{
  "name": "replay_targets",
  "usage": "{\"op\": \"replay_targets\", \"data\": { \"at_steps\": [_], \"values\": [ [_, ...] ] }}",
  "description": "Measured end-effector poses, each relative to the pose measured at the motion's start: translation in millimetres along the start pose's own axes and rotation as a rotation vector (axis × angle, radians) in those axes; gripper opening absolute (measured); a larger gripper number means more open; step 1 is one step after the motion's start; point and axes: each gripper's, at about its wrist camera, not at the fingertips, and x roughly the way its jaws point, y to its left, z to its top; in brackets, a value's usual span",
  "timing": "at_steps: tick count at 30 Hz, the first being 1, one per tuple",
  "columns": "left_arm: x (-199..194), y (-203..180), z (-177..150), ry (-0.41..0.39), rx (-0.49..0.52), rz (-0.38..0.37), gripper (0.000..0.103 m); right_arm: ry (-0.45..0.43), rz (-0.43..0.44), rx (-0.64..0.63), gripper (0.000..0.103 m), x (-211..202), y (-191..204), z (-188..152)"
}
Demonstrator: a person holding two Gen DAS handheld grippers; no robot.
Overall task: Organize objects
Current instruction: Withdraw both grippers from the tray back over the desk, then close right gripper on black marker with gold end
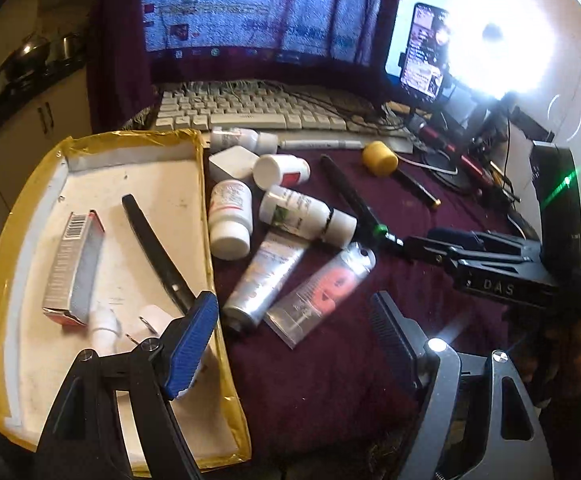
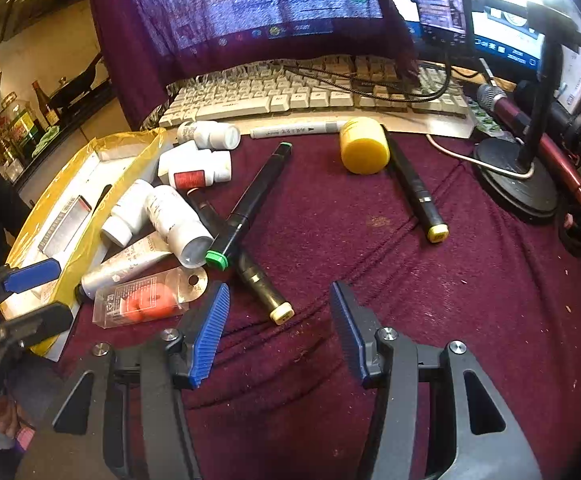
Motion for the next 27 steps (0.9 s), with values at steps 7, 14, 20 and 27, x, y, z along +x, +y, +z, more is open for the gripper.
{"op": "replay_targets", "data": {
  "at_steps": [7,14,20,27],
  "values": [
    [-2,-2,0,-0.008,0.008,-0.011,0.073,-0.009,0.027,-0.063,0.051,12,6,7],
    [-4,-5,-1,-0.009,0.020,-0.053,0.073,-0.011,0.053,-0.074,0.048,24,13,8],
    [-3,-10,-1,0.003,0.037,-0.070,0.073,-0.015,0.043,-0.147,0.017,19,25,-2],
    [4,-15,4,0.015,0.049,-0.112,0.073,-0.003,0.024,-0.144,0.013,-5,19,-29]
  ]
}}
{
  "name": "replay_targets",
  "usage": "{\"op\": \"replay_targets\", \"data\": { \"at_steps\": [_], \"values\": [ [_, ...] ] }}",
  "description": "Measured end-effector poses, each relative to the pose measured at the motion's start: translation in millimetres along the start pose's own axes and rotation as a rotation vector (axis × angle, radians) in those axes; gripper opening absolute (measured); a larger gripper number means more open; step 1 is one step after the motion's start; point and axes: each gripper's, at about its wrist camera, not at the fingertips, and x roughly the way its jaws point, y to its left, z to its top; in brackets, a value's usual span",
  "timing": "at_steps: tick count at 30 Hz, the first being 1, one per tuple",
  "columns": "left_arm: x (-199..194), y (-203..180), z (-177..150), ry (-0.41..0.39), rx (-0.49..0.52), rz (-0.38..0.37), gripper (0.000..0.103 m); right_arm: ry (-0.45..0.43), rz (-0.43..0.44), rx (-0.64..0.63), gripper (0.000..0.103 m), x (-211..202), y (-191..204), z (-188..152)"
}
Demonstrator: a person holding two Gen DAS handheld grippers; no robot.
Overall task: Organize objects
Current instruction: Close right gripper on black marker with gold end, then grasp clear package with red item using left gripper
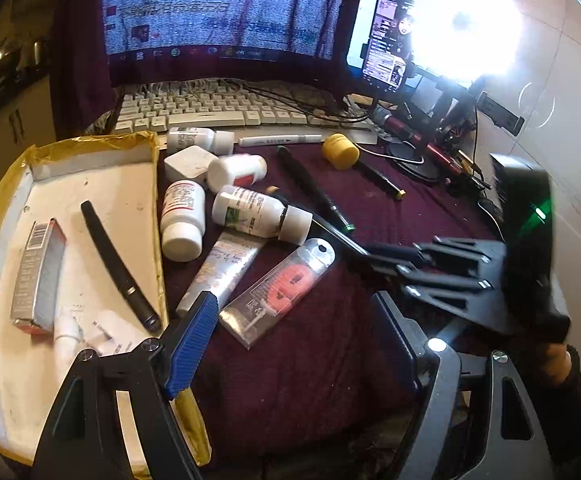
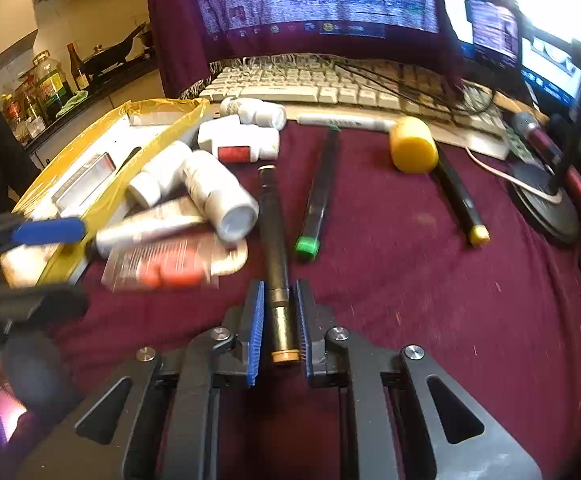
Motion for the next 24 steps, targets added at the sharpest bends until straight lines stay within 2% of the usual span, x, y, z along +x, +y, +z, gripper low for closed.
{"op": "replay_targets", "data": {
  "at_steps": [4,6,15,16,18,21,24],
  "values": [
    [17,-3,6,0.034,0.010,-0.002,0.073,0.014,-0.134,0.001,0.013,-17,-9,-10],
    [26,-6,8,0.050,0.021,0.007,0.073,0.027,-0.170,0.014,0.013,-21,-15,-12],
    [61,-29,9,0.119,0.125,0.073,0.071,0.023,-0.150,0.026,0.013,-15,-9,-4],
    [62,-31,8,0.116,0.139,0.087,0.069,0.024,-0.152,0.030,0.014,-15,-9,-5],
    [58,-33,5,0.115,0.144,0.107,0.051,0.031,-0.152,0.039,0.014,-13,-12,-6],
    [52,-31,4,0.128,0.113,0.051,0.049,0.041,-0.150,0.054,0.014,-12,-14,-7],
    [55,-26,4,0.125,0.094,0.080,0.051,0.043,-0.147,0.056,0.015,-12,-15,-8]
  ]
}}
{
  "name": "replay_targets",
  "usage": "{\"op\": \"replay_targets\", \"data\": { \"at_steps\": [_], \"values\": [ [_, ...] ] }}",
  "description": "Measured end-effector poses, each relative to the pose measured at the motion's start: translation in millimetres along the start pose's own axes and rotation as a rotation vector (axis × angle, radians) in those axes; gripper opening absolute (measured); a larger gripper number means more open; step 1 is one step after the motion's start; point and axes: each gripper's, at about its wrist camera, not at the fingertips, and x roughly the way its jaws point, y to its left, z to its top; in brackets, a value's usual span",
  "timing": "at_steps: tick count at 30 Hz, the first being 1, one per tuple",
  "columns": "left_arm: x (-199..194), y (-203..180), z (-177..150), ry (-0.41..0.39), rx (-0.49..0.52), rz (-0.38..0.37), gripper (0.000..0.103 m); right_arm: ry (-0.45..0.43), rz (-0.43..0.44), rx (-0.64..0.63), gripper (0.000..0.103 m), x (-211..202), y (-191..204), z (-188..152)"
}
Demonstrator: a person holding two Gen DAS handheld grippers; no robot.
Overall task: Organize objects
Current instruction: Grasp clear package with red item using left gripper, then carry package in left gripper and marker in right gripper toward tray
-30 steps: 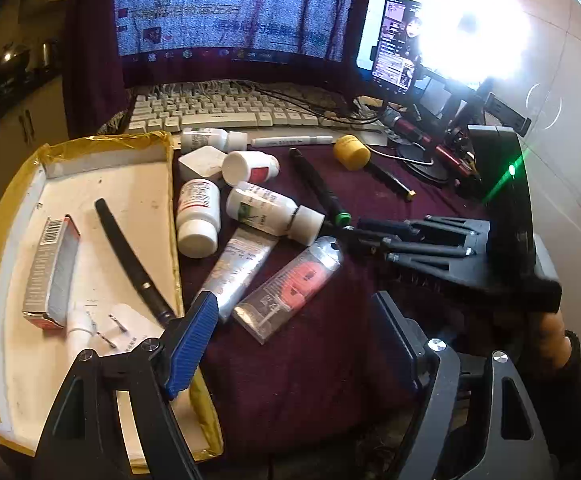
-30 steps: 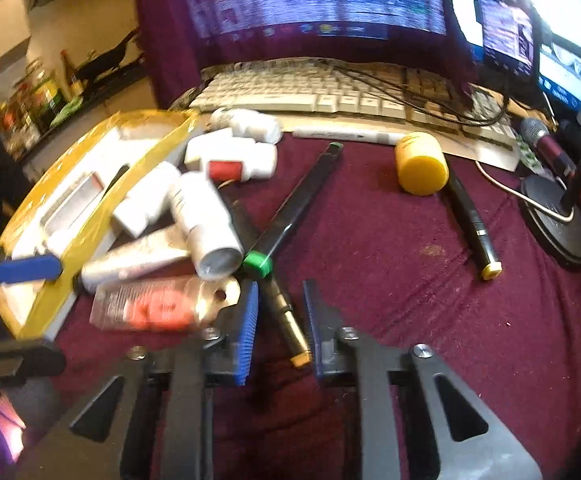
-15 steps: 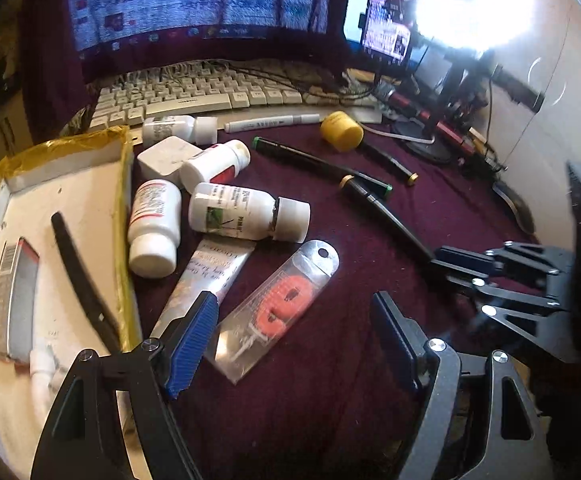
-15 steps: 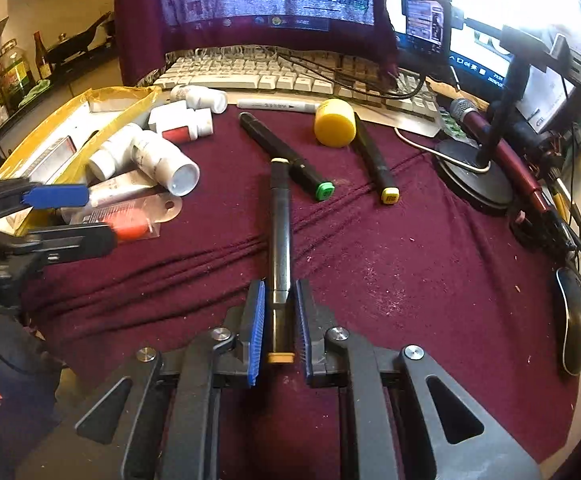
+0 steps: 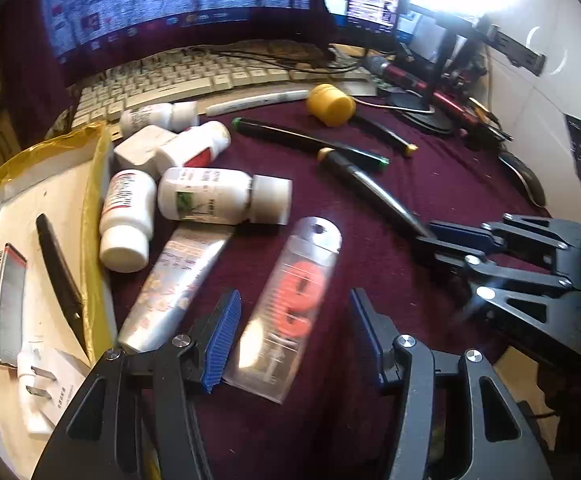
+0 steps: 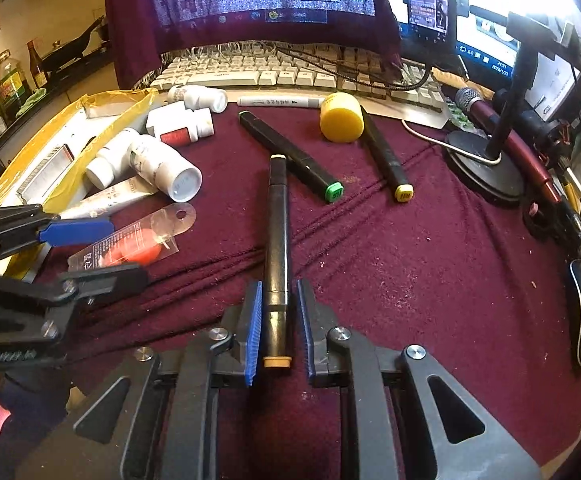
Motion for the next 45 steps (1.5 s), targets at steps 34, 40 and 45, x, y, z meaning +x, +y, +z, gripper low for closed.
{"op": "replay_targets", "data": {
  "at_steps": [34,40,45],
  "values": [
    [-45,20,-17,-0.108,-0.157,-0.113,0.024,-0.060,-0.116,-0.064,0.013,7,11,4],
    [-51,29,-22,-0.117,-0.192,-0.128,0.024,-0.071,-0.090,-0.056,0.013,-2,15,-2],
    [-63,46,-24,-0.133,-0.249,-0.187,0.024,-0.114,-0.093,-0.067,0.012,-13,24,4]
  ]
}}
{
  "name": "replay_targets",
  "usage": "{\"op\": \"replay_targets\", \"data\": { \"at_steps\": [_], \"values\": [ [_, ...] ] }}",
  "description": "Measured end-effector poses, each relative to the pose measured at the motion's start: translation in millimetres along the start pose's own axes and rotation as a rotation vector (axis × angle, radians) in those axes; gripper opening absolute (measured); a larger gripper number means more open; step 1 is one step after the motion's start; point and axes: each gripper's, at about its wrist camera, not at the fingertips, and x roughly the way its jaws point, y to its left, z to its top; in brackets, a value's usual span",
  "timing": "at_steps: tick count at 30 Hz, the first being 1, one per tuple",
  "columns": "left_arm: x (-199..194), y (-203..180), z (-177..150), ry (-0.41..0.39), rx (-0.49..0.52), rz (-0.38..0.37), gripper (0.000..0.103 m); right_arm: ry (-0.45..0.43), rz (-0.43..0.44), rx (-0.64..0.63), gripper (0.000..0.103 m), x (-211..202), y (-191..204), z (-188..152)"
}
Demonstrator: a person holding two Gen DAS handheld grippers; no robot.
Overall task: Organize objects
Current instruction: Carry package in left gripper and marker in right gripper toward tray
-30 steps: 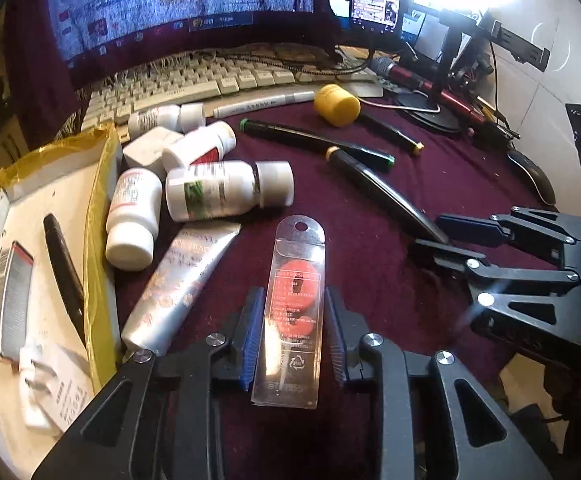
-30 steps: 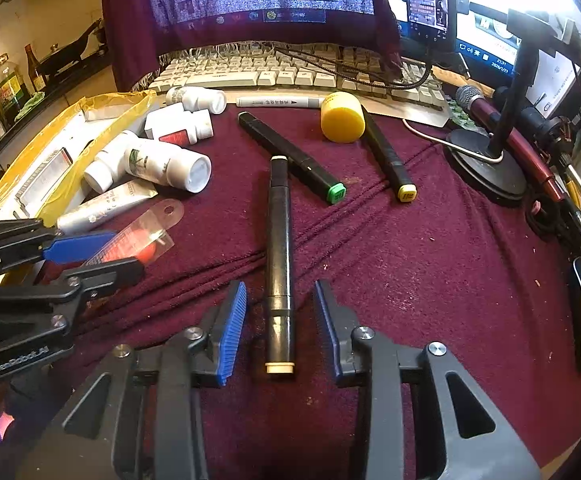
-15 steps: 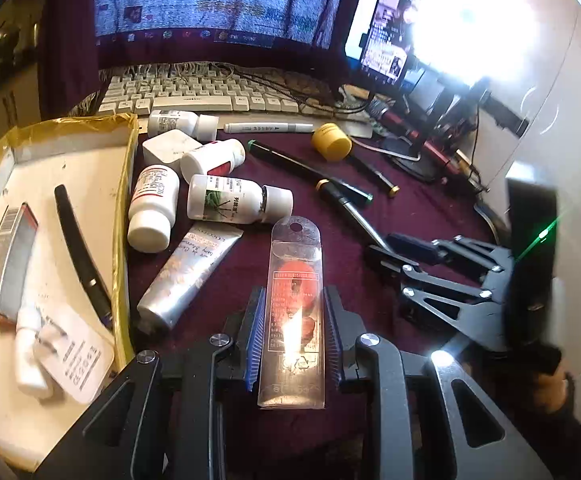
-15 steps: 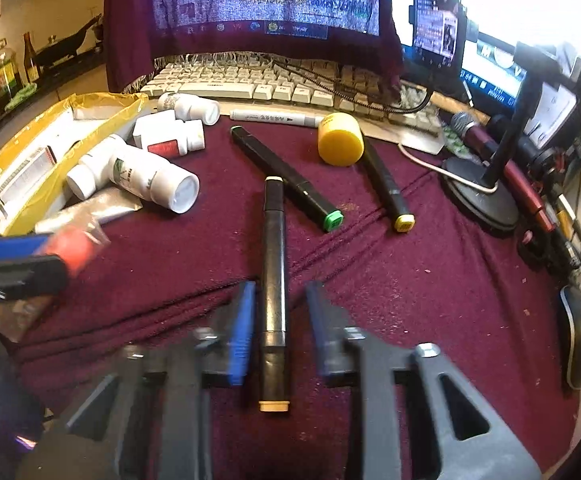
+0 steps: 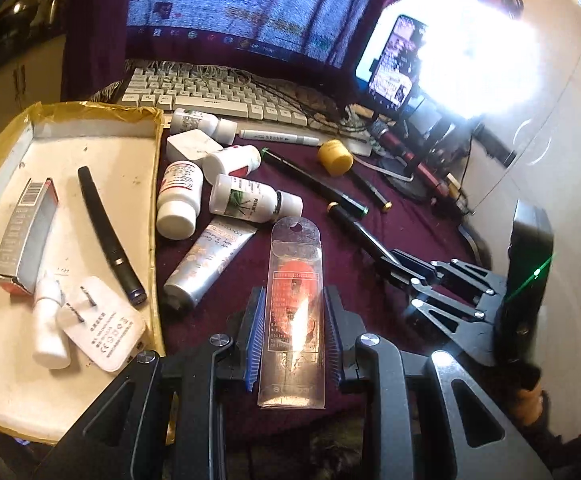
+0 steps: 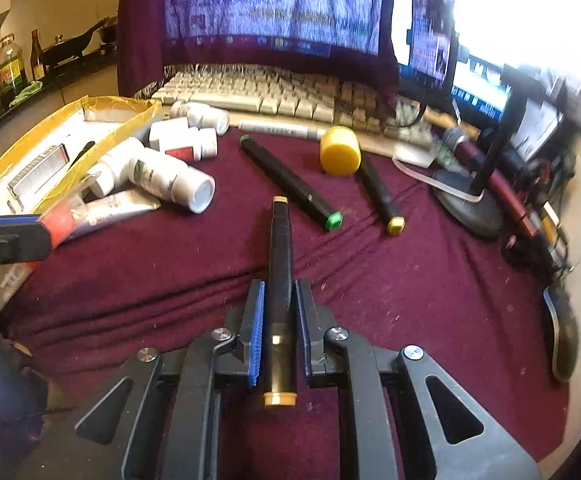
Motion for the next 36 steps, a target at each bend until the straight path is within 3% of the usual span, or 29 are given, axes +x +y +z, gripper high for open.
{"op": "replay_targets", "data": {
  "at_steps": [6,17,26,31,36],
  "values": [
    [-29,32,6,-0.046,-0.082,-0.004,0.024,-0.055,0.026,-0.036,0.012,-15,20,15],
    [-87,103,23,-0.161,-0.171,0.173,0.024,-0.110,0.161,-0.196,0.012,-18,109,45],
    [-76,153,31,-0.125,-0.236,0.267,0.024,-0.064,0.174,-0.327,0.012,11,169,66],
    [-69,164,28,-0.107,-0.253,0.285,0.024,-0.045,0.190,-0.371,0.012,22,192,72],
    [-67,169,23,-0.092,-0.254,0.348,0.024,-0.050,0.170,-0.420,0.012,27,207,77]
  ]
}}
